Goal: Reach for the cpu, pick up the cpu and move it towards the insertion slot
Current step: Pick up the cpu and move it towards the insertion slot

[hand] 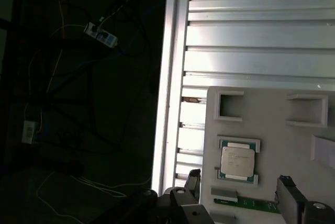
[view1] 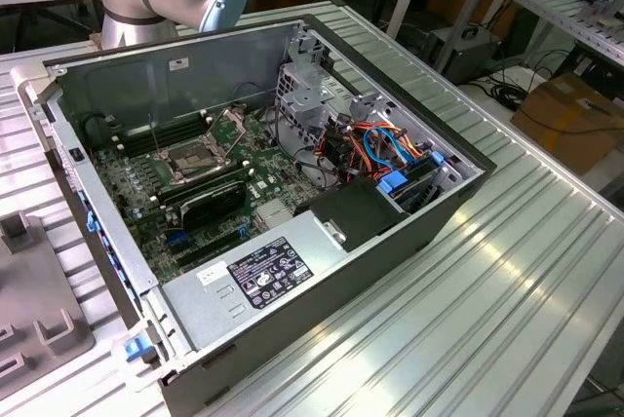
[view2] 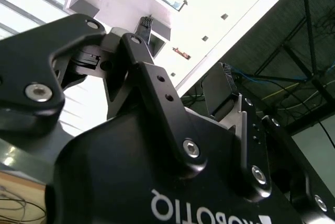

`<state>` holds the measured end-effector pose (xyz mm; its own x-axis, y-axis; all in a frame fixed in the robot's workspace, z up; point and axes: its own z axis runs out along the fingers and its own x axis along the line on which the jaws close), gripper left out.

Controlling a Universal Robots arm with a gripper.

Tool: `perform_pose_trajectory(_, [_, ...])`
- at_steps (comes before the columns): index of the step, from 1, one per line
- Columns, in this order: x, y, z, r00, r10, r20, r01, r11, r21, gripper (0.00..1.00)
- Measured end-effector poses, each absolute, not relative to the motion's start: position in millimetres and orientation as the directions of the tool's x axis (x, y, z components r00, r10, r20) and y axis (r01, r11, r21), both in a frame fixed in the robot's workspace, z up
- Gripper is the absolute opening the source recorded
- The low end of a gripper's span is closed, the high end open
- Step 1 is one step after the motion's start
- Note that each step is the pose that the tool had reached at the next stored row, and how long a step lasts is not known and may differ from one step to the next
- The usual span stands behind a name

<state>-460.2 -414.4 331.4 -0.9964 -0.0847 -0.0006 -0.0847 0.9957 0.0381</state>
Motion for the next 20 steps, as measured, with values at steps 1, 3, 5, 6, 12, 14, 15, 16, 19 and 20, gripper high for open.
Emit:
perform_pose_trajectory(1, [-460,-415,331,-0.996,-0.085,-0.001,-0.085,0.996,0.038,0.66])
perform_pose_trajectory(3, [-460,-415,329,-0.996,-0.085,-0.001,-0.085,0.996,0.039,0.66])
perform_pose_trajectory(5, [-460,-415,328,-0.996,-0.085,-0.001,-0.085,0.996,0.039,0.66])
perform_pose_trajectory(6, [-460,-415,327,-0.996,-0.085,-0.001,-0.085,0.996,0.039,0.66])
perform_pose_trajectory(12, [-460,-415,319,-0.996,-0.085,-0.001,-0.085,0.996,0.039,0.66])
perform_pose_trajectory(14, [-460,-415,317,-0.996,-0.085,0.0,-0.085,0.996,0.039,0.66])
perform_pose_trajectory(15, [-460,-416,316,-0.996,-0.085,-0.001,-0.085,0.996,0.039,0.66])
perform_pose_trajectory(16, [-460,-416,315,-0.996,-0.085,-0.001,-0.085,0.996,0.04,0.66])
perform_pose_trajectory(19, [-459,-417,314,-0.996,-0.085,0.0,-0.085,0.996,0.04,0.66])
perform_pose_trajectory(20, [-459,-417,313,-0.996,-0.085,0.0,-0.085,0.996,0.04,0.66])
